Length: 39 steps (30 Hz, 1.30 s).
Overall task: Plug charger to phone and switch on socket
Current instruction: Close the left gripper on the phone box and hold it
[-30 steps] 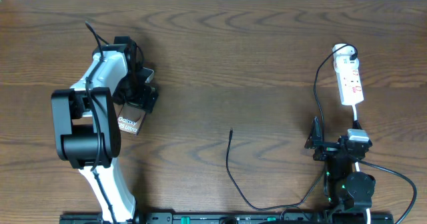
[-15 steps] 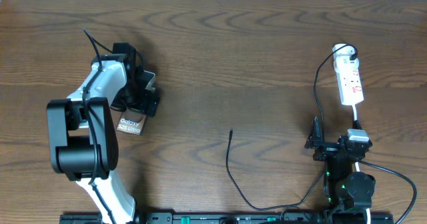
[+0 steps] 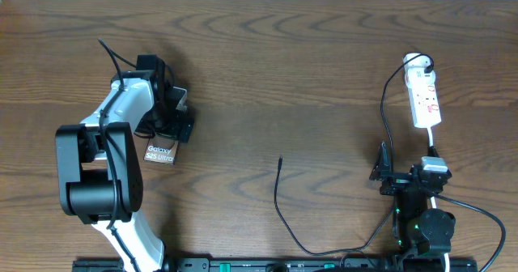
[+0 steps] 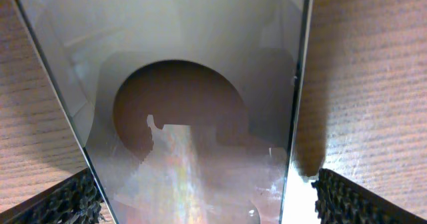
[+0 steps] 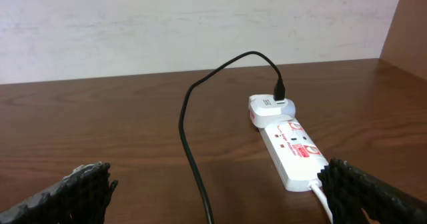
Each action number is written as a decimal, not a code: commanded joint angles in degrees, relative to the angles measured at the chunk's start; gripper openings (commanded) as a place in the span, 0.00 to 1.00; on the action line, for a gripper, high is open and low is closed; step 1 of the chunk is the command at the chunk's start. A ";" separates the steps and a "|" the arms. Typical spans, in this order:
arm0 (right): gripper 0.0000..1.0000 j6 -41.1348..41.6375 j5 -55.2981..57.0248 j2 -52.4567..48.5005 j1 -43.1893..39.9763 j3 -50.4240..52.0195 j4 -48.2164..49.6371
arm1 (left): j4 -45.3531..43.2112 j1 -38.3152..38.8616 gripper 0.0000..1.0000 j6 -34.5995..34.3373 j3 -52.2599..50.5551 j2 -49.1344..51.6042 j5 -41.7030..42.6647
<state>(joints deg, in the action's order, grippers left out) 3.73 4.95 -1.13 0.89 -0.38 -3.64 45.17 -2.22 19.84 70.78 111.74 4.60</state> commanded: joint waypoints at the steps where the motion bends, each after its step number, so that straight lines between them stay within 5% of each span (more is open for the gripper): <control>1: 0.99 0.50 0.48 -0.02 0.28 0.07 -0.22 | -0.20 -0.13 0.98 -4.00 -1.36 0.37 1.40; 39: 0.99 0.48 0.48 0.00 0.28 0.07 -0.22 | -1.20 -0.13 0.98 -4.28 -1.36 0.37 -2.49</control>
<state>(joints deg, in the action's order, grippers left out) 3.73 4.95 -1.13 0.89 -0.38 -3.64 44.95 -2.22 16.27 70.30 111.74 2.59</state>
